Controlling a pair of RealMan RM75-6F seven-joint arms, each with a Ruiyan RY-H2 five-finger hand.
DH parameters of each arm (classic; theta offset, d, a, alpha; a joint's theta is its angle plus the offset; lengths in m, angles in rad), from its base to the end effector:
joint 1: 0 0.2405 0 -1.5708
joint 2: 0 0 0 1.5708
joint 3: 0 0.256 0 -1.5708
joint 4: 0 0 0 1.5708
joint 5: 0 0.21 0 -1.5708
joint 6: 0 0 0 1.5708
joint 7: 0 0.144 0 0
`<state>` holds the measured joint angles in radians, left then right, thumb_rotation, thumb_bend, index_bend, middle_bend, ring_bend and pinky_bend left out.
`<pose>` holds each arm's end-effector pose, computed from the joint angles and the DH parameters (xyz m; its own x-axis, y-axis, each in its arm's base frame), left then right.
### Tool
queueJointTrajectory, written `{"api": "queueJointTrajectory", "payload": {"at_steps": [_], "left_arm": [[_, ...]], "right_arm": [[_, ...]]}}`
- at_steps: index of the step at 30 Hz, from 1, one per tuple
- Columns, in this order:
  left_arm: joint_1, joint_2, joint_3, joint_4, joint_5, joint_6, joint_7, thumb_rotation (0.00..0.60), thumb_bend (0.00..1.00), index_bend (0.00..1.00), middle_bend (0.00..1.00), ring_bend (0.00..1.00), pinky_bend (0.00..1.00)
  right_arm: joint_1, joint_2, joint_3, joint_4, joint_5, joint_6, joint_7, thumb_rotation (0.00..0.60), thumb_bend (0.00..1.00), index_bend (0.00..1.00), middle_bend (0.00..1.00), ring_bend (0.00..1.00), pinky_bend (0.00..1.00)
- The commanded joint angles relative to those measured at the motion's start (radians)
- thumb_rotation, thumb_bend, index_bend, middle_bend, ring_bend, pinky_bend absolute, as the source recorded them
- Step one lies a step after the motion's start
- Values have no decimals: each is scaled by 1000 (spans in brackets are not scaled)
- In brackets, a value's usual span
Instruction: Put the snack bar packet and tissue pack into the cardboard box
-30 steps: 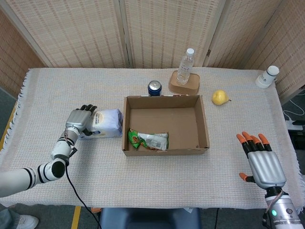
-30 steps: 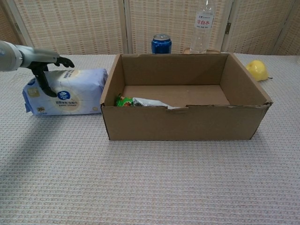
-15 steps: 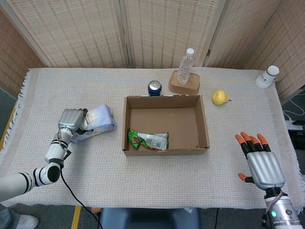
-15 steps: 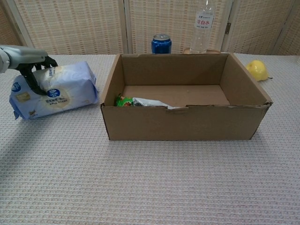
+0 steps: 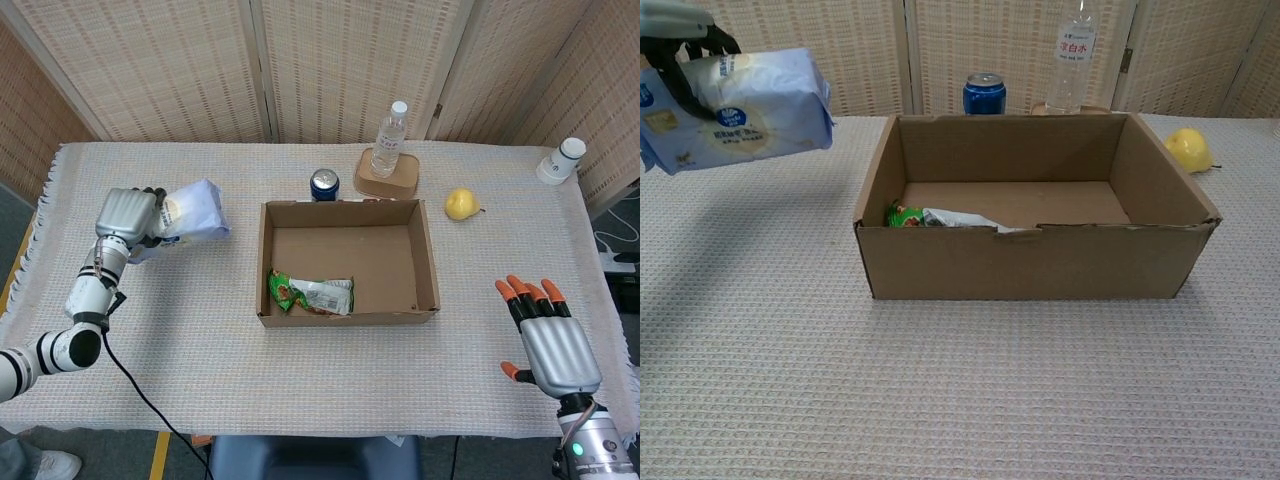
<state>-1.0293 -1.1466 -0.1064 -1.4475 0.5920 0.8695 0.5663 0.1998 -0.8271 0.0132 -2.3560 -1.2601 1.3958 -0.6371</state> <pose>-0.1613 0.4463 0.1422 0.7003 0.1450 0.6990 0.7133 -0.1046 -0.6930 -0.1890 -0.1787 0.1785 0.5434 -0.1989 0.8156 -0.8344 -0.0209 0.5508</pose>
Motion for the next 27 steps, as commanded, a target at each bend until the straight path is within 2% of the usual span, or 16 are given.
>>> {"api": "queueJointTrajectory", "payload": {"at_steps": [1, 4, 7, 8, 9, 12, 17, 22, 27], "left_arm": [[-25, 27, -44, -39, 18, 47, 20, 600, 413, 787, 895, 807, 875], [-46, 40, -77, -73, 25, 74, 33, 600, 413, 789, 897, 808, 876], [-53, 42, -86, -82, 27, 79, 38, 600, 414, 791, 899, 810, 878], [-66, 45, -102, -96, 31, 86, 44, 600, 414, 791, 899, 810, 879], [-117, 44, -159, -154, 26, 103, 62, 600, 414, 792, 900, 811, 881], [-184, 14, -214, -239, -77, 153, 130, 600, 416, 793, 905, 816, 886], [-271, -80, -249, -301, -111, 207, 197, 600, 422, 795, 911, 823, 893], [-325, -194, -279, -303, -146, 263, 203, 600, 422, 795, 912, 822, 894], [-330, -306, -258, -286, -140, 331, 192, 600, 421, 795, 912, 822, 894]], "right_arm": [[-1, 1, -1, 0, -2, 0, 2, 600, 16, 65, 42, 0, 0], [0, 1, -1, 0, -3, -2, 1, 600, 16, 65, 42, 0, 0], [0, 1, -1, 0, -2, -2, 1, 600, 16, 65, 42, 0, 0], [0, 1, -2, 0, -2, -3, 1, 600, 16, 65, 42, 0, 0], [1, 0, -2, 0, -1, -5, -1, 600, 15, 65, 42, 0, 0], [1, -1, -2, 0, 1, -5, -3, 600, 15, 65, 42, 0, 0], [-2, -2, -6, 0, -9, -3, -5, 600, 16, 65, 42, 0, 0], [-6, 1, -7, 0, -19, 3, 2, 600, 15, 65, 42, 0, 0], [-9, 10, -4, 0, -21, 6, 15, 600, 16, 64, 42, 0, 0]]}}
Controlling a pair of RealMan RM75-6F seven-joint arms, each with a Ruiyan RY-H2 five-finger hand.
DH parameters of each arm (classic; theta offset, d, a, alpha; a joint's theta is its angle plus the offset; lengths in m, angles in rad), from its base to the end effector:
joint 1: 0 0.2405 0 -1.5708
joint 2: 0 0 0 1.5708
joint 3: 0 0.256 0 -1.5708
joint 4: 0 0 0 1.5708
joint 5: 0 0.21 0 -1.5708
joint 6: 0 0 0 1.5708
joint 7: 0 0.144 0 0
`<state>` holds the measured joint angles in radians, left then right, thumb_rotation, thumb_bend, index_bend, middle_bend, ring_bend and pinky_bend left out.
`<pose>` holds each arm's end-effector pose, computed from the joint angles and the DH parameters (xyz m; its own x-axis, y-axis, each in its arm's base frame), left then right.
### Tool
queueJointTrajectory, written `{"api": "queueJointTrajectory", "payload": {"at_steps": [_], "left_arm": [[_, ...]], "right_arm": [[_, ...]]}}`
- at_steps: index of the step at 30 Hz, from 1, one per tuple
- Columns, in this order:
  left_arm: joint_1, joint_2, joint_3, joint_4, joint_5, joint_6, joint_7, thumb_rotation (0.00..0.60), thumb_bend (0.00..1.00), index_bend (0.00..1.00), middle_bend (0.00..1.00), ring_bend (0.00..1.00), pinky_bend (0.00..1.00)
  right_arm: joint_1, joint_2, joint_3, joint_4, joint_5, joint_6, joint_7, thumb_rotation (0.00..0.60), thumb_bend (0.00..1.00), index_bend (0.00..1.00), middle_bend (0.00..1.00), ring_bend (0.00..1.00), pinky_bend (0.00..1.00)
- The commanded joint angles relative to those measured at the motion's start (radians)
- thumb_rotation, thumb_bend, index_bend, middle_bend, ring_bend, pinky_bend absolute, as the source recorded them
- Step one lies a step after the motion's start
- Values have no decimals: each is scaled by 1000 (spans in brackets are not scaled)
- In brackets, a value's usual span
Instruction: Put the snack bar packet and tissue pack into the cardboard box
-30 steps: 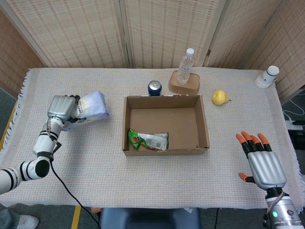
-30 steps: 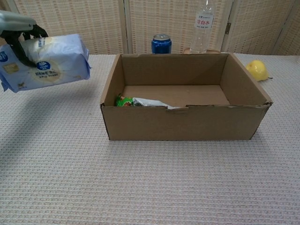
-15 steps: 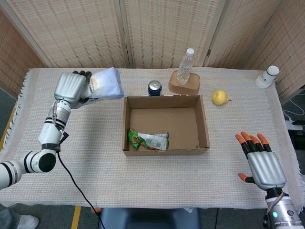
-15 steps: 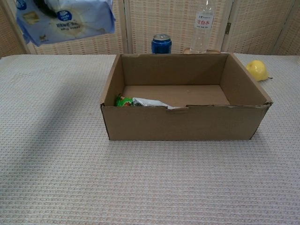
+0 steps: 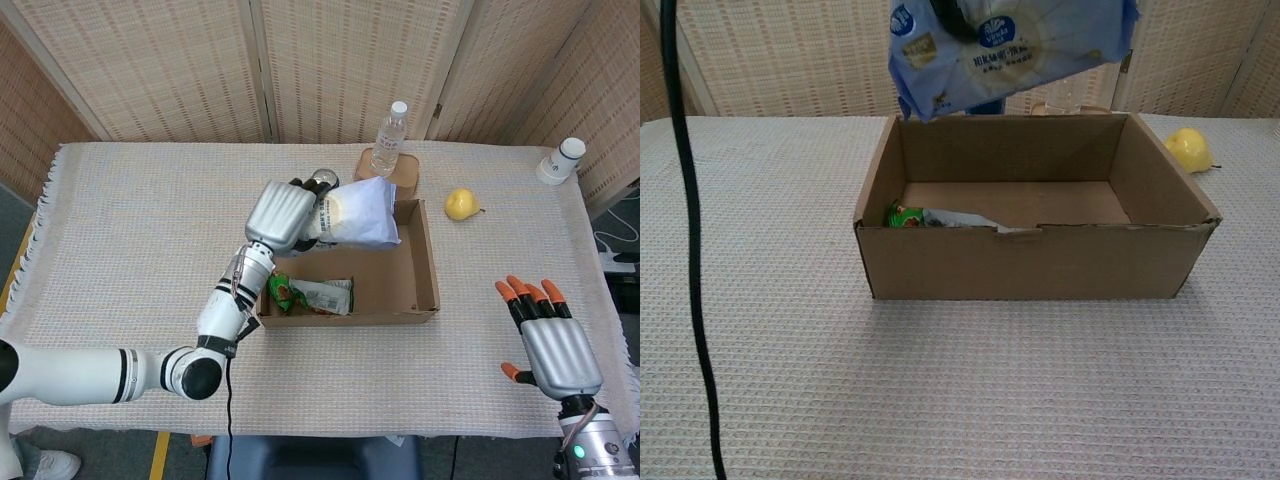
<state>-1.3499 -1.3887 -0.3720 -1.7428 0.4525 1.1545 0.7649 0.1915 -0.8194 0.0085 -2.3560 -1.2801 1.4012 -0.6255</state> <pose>0.0731 0.3911 0.0596 0.4684 0.0147 0.8834 0.7973 -0.4380 -0.4154 -0.1888 -0.1768 0.1806 0.5424 -0.1912 0.8181 -0.8357 -0.0232 0.5487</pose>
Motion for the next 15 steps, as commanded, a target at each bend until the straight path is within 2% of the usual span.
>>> {"api": "queueJointTrajectory", "payload": {"at_steps": [1, 3, 4, 5, 6, 8, 9, 10, 12, 15], "left_arm": [[-6, -79, 12, 16, 9, 56, -12, 600, 422, 795, 912, 823, 894], [7, -112, 14, 33, 32, 77, -40, 600, 418, 784, 900, 816, 888], [13, -119, 12, 35, 35, 75, -52, 600, 400, 751, 865, 789, 867], [18, -120, 13, 36, 34, 66, -59, 600, 365, 678, 788, 726, 816], [23, -113, 13, 32, 23, 40, -65, 600, 327, 572, 679, 631, 739], [29, -89, 5, 18, -11, -16, -75, 600, 240, 207, 299, 294, 432], [32, -76, -4, 15, -20, -38, -86, 600, 216, 89, 156, 162, 311], [35, -70, -8, 16, -17, -47, -95, 600, 197, 14, 50, 61, 205], [42, -60, -12, 17, -10, -60, -112, 600, 180, 0, 0, 1, 139], [51, -45, -12, 16, -4, -66, -122, 600, 170, 0, 0, 0, 117]], "right_arm": [[-1, 3, 0, 0, -2, 0, 4, 600, 16, 64, 42, 0, 0], [-2, 6, -1, 0, -5, -1, 8, 600, 16, 64, 42, 0, 0], [-3, 6, -1, 0, -6, -1, 9, 600, 15, 64, 42, 0, 0], [-3, 7, 0, 0, -7, -1, 10, 600, 16, 65, 42, 0, 0], [-3, 7, 0, 0, -6, -1, 10, 600, 16, 65, 42, 0, 0], [-2, 7, 1, 0, -3, -3, 9, 600, 16, 65, 42, 0, 0], [-1, 7, 1, 0, 1, -6, 8, 600, 16, 65, 42, 0, 0], [0, 7, 0, 0, 4, -8, 6, 600, 16, 65, 42, 0, 0], [2, 6, 1, 0, 9, -11, 4, 600, 15, 64, 42, 0, 0], [2, 4, 2, 0, 9, -10, 2, 600, 16, 63, 42, 0, 0]]}}
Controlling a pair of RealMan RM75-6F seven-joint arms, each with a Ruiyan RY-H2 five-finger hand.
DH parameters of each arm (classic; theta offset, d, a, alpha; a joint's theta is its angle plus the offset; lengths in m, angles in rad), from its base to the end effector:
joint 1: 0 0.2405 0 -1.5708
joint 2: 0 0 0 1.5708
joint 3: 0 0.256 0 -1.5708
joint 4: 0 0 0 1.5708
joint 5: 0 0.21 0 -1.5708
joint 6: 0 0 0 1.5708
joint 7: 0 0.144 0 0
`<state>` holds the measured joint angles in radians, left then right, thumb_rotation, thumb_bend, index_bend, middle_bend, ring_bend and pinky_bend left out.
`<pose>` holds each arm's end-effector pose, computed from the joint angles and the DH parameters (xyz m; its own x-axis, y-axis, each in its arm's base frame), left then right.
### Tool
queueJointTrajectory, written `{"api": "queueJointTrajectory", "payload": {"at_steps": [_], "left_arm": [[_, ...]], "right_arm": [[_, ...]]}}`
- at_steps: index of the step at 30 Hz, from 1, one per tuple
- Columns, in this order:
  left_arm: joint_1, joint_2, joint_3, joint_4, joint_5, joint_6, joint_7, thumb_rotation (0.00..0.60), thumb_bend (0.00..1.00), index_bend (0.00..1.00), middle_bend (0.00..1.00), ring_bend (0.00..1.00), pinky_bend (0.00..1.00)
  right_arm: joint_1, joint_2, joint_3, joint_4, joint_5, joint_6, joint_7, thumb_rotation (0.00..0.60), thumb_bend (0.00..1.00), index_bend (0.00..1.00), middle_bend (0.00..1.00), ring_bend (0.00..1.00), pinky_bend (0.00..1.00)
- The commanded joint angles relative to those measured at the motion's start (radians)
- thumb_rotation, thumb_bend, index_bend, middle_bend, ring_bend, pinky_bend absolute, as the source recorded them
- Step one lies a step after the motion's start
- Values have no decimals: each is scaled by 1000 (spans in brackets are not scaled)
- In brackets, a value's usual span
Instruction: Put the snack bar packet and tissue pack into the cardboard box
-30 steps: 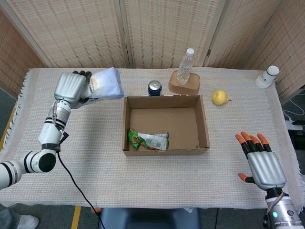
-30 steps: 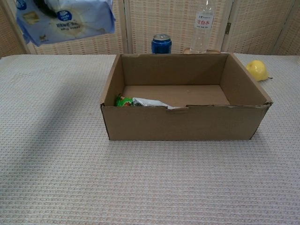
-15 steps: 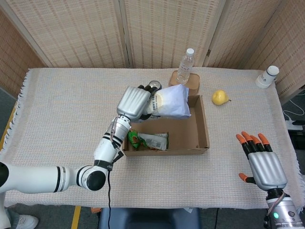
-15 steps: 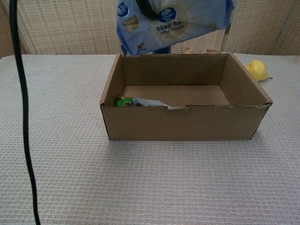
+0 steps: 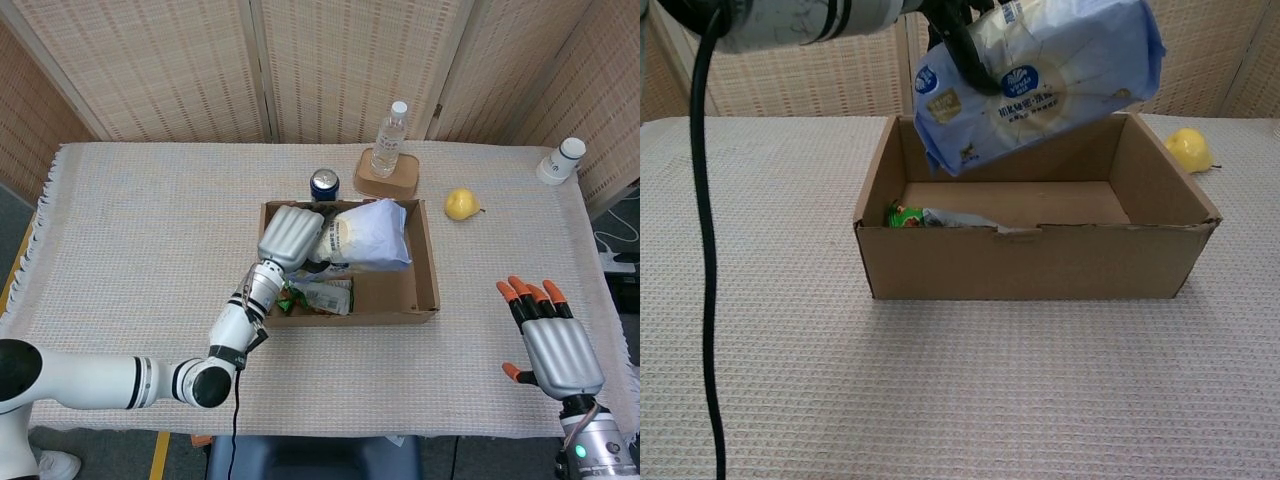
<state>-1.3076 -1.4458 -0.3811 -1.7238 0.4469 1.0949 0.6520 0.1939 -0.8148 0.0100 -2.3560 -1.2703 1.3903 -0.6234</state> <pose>0.0611 0.3857 0.0344 0.3689 0.1609 0.9154 0.8604 -0.4317 -0.2708 -0.1898 -0.1772 0.1801 0.5422 -0.2020 0.8156 -0.8352 -0.0228 0.5495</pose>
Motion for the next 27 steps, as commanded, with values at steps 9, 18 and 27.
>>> {"api": "queueJointTrajectory", "payload": {"at_steps": [9, 18, 27], "left_arm": [[40, 101, 0, -47, 6, 3, -2, 600, 172, 0, 0, 0, 115], [170, 401, 94, -62, 61, -73, 9, 600, 176, 0, 0, 0, 151], [434, 750, 220, -174, 361, -147, -167, 600, 216, 0, 0, 0, 211]], "right_arm": [[-3, -1, -1, 0, -3, 4, -3, 600, 15, 64, 42, 0, 0], [-9, 3, -3, 0, -20, 8, 10, 600, 16, 64, 42, 0, 0], [-10, 3, -8, 0, -47, -1, 17, 600, 16, 64, 42, 0, 0]]}}
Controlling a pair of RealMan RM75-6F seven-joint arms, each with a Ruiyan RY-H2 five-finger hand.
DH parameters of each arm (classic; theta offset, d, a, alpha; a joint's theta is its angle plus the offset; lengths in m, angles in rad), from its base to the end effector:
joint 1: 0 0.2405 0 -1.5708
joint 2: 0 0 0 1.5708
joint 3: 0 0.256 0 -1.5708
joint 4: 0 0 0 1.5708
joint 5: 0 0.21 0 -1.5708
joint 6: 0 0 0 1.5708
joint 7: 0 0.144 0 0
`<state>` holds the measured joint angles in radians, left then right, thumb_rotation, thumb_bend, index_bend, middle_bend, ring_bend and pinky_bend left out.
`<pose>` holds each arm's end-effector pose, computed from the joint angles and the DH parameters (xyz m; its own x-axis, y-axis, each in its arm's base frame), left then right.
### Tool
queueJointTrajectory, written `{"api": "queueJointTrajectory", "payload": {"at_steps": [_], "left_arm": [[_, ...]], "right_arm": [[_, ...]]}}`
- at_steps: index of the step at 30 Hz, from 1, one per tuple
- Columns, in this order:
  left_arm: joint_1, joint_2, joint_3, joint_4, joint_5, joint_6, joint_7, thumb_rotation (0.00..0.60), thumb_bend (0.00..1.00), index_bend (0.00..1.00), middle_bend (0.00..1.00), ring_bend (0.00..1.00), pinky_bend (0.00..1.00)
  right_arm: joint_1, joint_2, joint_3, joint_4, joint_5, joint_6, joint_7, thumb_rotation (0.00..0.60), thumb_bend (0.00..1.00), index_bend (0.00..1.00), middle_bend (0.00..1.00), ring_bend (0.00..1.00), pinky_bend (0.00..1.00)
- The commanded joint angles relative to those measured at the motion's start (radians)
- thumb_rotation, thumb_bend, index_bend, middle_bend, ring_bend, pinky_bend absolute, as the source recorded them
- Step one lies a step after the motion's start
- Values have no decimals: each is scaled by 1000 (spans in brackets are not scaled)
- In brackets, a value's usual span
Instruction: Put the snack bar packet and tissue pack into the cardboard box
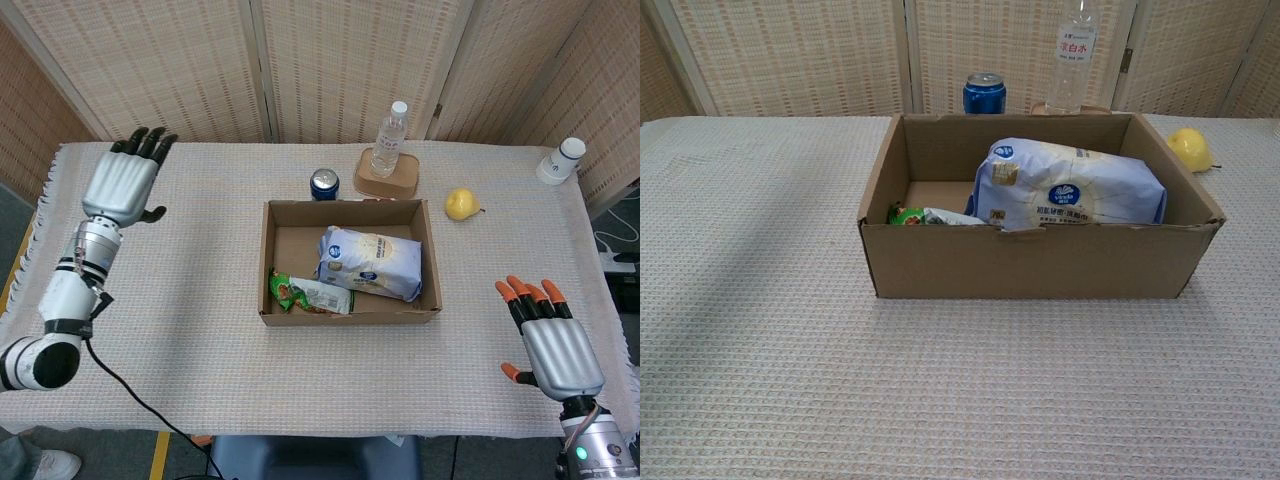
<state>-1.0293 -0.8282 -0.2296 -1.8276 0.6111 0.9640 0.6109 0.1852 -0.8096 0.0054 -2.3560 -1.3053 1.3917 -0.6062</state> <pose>-0.0869 0.4084 0.2178 0.6816 -0.0208 0.7314 0.7192 -0.1644 -0.6750 -0.1873 -0.1753 0.1811 0.5371 -0.1901 0.8218 -0.8406 -0.0387 0.5403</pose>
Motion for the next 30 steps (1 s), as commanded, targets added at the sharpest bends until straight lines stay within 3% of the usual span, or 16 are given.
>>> {"api": "queueJointTrajectory", "payload": {"at_steps": [1, 5, 9, 12, 16, 21, 30], "left_arm": [[194, 146, 79, -77, 269, 9, -160, 600, 217, 0, 0, 0, 210], [390, 153, 159, -55, 612, 189, -347, 600, 220, 1, 43, 11, 216], [532, 165, 240, -56, 768, 291, -481, 600, 220, 32, 96, 38, 226], [623, 167, 301, -43, 854, 350, -497, 600, 220, 36, 109, 50, 227], [721, 137, 342, 7, 926, 448, -468, 600, 220, 36, 119, 52, 230], [815, 96, 357, 62, 959, 545, -501, 600, 220, 35, 124, 57, 229], [845, 54, 300, 126, 899, 555, -567, 600, 220, 40, 130, 62, 229]], "right_arm": [[-3, -3, -6, 0, -20, -2, 0, 600, 16, 64, 42, 0, 0], [-11, -6, -15, 0, -59, -3, 10, 600, 16, 64, 42, 0, 0], [-17, -3, -23, 0, -76, -6, 16, 600, 15, 63, 42, 0, 0], [-24, 3, -26, 0, -92, -3, 24, 600, 16, 64, 41, 0, 0], [-30, 7, -29, 0, -112, -1, 32, 600, 16, 64, 41, 0, 0], [-35, 4, -30, 0, -118, -2, 23, 600, 16, 64, 42, 0, 0], [-42, -12, -30, 0, -119, 3, -4, 600, 15, 64, 42, 0, 0]]}}
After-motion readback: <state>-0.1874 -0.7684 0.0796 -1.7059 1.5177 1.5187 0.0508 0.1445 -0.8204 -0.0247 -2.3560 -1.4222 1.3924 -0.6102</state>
